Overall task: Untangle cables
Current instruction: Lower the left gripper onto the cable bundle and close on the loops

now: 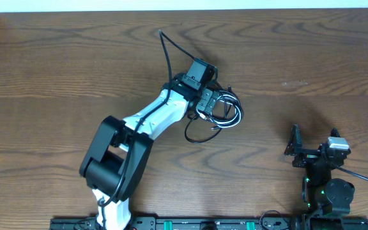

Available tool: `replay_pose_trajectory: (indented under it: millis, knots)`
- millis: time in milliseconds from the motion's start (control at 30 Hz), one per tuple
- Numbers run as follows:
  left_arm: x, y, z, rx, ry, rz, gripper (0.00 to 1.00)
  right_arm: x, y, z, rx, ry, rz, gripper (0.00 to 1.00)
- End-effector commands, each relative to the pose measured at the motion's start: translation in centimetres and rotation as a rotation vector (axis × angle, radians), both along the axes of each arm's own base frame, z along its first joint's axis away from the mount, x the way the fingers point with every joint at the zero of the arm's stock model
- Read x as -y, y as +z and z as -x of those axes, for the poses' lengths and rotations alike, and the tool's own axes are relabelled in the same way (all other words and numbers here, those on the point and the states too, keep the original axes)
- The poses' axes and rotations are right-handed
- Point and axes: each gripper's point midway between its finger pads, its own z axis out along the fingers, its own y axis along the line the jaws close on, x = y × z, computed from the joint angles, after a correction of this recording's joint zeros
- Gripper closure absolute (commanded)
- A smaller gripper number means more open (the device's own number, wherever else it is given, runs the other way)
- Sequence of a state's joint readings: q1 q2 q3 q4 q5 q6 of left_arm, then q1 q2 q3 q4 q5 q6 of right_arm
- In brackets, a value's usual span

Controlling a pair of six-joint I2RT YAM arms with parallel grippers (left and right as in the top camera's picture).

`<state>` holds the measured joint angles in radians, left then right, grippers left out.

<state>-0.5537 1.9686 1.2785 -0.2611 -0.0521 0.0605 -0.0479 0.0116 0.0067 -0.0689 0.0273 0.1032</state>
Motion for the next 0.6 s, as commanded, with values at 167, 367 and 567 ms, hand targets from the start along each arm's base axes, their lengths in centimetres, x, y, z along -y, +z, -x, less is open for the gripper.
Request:
replay_pose_trajectory:
  millis: [167,367,567]
  knots:
    - [0.6,-2.3,0.0,-0.014,-0.064,-0.054,0.02,0.0,0.0,0.0,0.003,-0.005,-0.011,0.01]
    - [2.3,-2.4,1.2,-0.037,-0.112,-0.029,0.05,0.0,0.0,0.0,0.003,-0.005,-0.011,0.01]
    - [3.4,-2.5,1.9,-0.044,-0.142,-0.02,0.34,0.0,0.0,0.0,0.003,-0.005,-0.011,0.01]
